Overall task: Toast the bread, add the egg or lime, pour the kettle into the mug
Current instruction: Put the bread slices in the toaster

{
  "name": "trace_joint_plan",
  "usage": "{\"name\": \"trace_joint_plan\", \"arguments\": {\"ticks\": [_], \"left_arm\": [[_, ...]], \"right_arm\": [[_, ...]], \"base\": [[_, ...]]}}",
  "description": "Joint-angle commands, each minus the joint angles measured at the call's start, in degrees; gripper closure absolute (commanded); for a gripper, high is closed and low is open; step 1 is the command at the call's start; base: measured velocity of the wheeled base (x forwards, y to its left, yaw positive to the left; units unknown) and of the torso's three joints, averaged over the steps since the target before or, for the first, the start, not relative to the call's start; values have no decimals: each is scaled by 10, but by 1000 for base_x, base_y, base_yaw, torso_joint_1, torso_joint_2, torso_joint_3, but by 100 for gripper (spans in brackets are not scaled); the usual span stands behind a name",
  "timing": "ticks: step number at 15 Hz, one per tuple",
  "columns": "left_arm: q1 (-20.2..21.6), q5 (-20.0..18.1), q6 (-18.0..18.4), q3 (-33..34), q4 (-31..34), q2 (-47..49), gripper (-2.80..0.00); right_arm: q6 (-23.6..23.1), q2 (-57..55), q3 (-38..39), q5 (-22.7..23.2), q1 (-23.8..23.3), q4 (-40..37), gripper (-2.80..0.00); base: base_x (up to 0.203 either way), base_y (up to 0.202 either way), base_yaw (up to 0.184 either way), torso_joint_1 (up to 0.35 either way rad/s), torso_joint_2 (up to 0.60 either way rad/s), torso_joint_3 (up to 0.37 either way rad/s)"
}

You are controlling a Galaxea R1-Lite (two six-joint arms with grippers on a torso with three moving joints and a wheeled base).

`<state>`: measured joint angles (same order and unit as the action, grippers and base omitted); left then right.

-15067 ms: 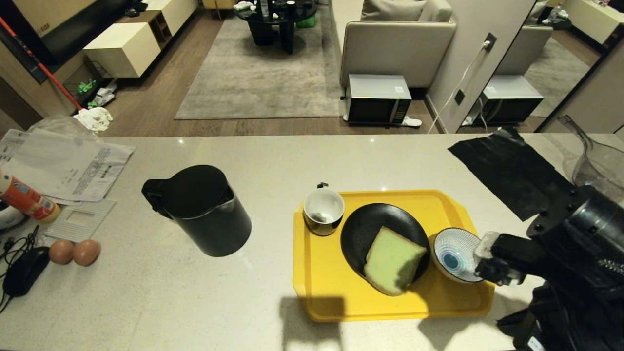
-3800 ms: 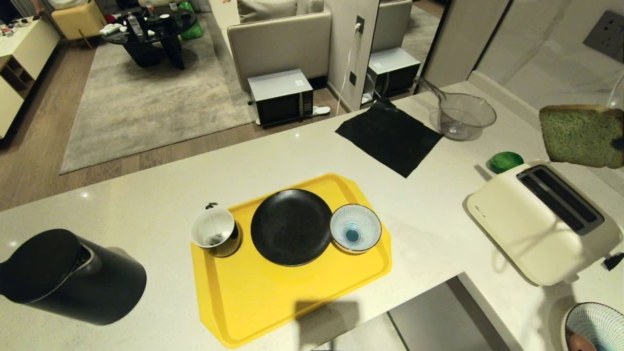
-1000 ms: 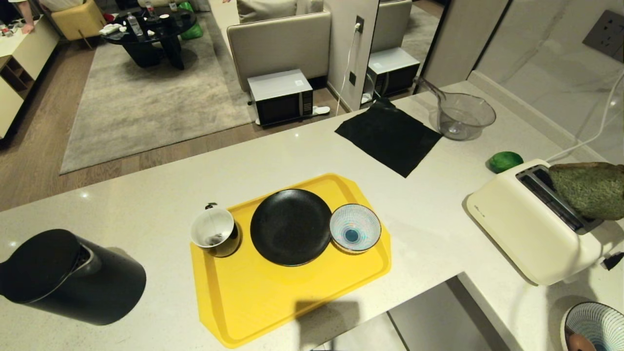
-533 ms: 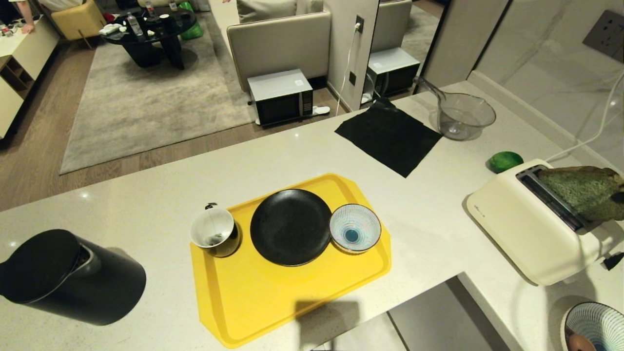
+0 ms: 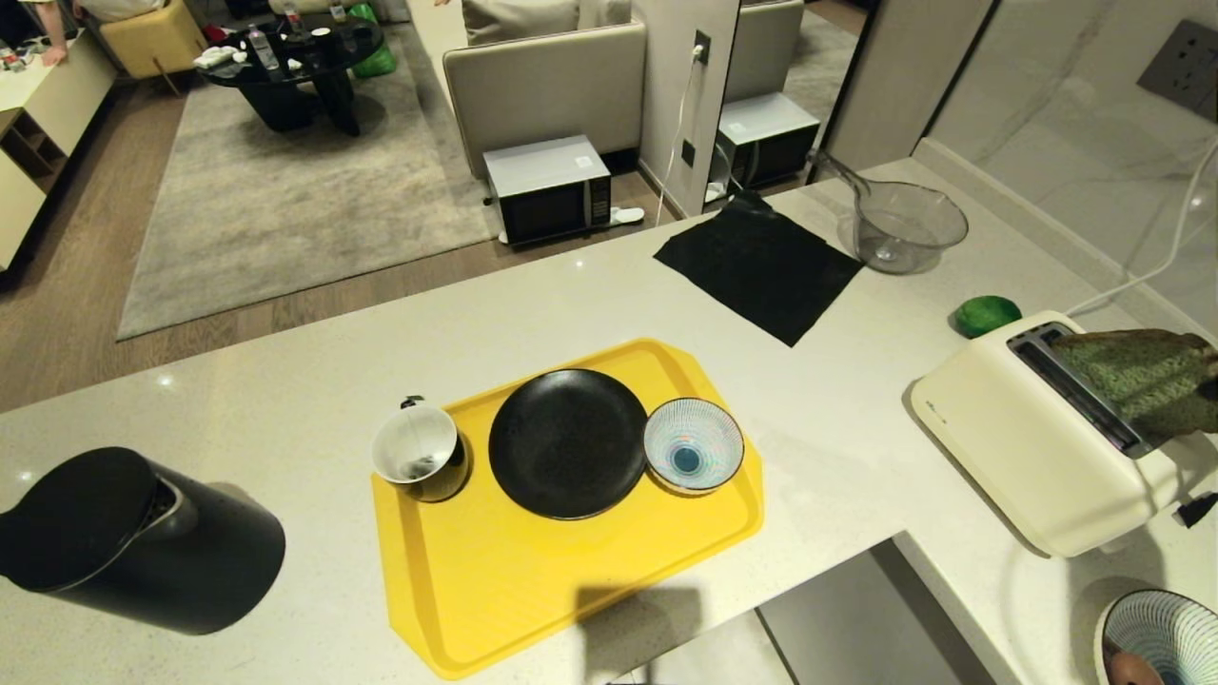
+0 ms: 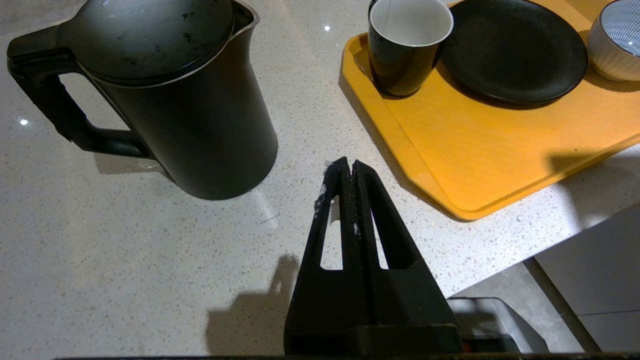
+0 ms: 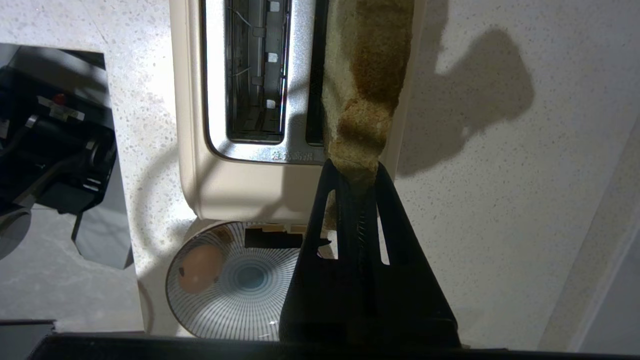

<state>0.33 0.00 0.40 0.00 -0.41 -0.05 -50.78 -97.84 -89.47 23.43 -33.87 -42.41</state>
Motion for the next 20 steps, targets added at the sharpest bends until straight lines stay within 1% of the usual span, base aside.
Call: {"name": "trace_joint_plan", "arguments": {"ticks": [1,8,15,20], "left_arm": [[0,0,0,0,0,0,0],[0,0,0,0,0,0,0],[0,0,0,0,0,0,0],[0,0,0,0,0,0,0]], "right_arm": [[-12,-2,3,1,1,-3,0],[-13,0,6,2,11,-4,0],[-12,0,5,2,40,-3,0],[-11,-1,5,2,42,-2,0]], "base": [[0,0,0,0,0,0],[0,0,0,0,0,0],[0,0,0,0,0,0],[0,0,0,0,0,0]]}}
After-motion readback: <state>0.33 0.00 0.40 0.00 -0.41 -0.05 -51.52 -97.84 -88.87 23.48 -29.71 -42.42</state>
